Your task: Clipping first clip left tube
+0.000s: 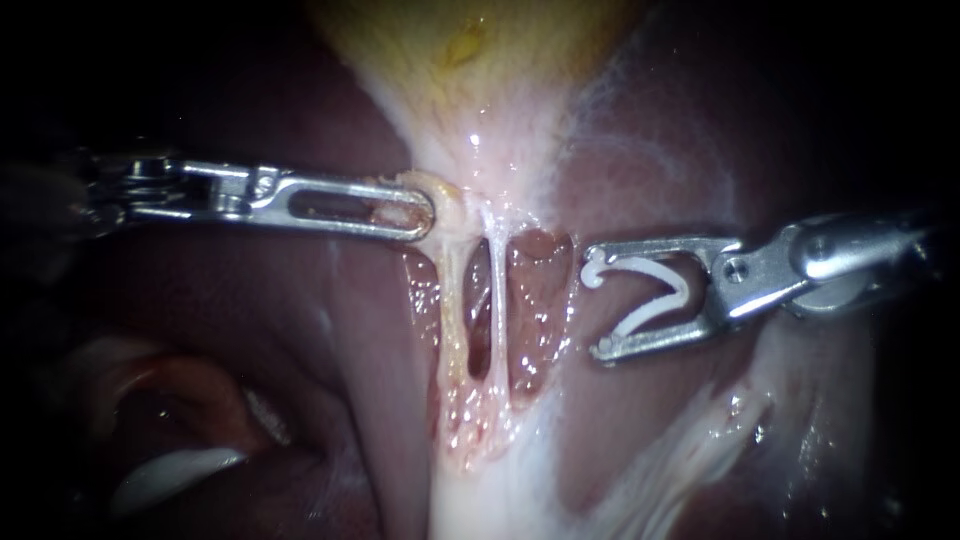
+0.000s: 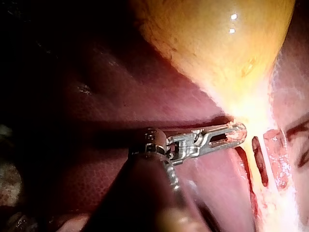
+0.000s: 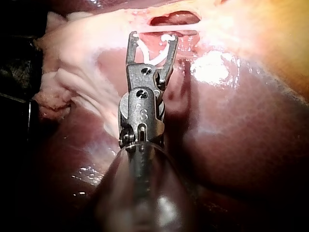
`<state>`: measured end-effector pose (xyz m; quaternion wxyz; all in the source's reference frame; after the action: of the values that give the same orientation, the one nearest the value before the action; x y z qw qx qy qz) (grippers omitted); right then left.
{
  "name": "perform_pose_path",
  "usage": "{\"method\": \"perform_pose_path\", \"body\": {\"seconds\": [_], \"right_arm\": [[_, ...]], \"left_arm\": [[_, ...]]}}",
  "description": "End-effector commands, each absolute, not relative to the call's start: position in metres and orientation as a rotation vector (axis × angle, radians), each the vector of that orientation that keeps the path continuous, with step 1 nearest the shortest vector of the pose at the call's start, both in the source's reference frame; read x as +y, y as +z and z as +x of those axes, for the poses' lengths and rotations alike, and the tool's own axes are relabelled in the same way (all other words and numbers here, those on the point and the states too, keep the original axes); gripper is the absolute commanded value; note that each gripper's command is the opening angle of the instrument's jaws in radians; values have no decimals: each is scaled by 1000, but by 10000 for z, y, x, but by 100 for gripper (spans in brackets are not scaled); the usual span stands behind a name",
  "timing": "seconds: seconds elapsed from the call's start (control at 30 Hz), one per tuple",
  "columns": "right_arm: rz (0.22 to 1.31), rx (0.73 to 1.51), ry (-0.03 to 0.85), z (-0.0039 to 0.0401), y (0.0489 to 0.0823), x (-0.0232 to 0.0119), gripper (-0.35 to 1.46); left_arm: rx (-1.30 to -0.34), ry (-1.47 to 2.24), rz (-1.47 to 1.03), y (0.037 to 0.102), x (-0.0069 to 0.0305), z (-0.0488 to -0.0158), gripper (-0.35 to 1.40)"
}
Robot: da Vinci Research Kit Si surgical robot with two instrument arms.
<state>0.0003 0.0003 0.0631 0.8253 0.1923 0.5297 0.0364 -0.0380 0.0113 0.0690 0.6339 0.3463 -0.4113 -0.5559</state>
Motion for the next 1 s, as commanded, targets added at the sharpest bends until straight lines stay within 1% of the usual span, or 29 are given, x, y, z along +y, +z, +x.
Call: {"method": "perform_pose_path", "body": {"seconds": [0.03, 0.4, 0.77, 1.0], "right_arm": [[409, 1125, 78, 3, 631, 3, 50], [411, 1126, 76, 4, 630, 3, 50], [409, 1128, 71, 7, 629, 2, 50], [433, 1125, 96, 20, 635, -5, 50]], "left_arm": [[-939, -1276, 792, 687, 114, -378, -35], [-944, -1303, 789, 654, 117, -356, -35], [-943, -1309, 784, 644, 109, -357, -35], [-943, -1311, 781, 642, 106, -358, -35]]}}
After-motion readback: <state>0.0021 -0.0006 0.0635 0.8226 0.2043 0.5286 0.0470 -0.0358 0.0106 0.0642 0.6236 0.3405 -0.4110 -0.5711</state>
